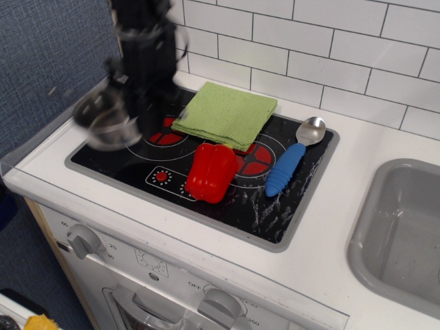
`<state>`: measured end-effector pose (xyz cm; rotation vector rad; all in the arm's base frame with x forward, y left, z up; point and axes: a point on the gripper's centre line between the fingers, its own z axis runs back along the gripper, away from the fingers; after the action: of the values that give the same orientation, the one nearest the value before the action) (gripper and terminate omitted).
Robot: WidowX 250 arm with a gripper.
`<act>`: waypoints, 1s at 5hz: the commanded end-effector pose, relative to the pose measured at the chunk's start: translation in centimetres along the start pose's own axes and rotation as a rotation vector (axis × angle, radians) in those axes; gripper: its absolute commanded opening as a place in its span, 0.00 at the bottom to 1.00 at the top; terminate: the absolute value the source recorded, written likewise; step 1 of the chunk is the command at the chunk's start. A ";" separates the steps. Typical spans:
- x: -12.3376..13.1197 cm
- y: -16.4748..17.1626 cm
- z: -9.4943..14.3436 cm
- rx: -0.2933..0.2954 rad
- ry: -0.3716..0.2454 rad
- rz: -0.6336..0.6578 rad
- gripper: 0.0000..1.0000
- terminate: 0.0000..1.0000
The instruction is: Move the pot and place it on the towel.
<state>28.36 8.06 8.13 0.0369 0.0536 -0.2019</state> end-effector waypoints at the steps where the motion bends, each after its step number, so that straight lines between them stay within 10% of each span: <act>1: 6.4 -1.6 3.3 0.045 -0.087 -0.084 0.00 0.00; 5: 11.1 -2.0 -2.7 0.000 -0.025 0.025 0.00 0.00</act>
<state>38.19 3.40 3.01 0.0243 0.0785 -0.1851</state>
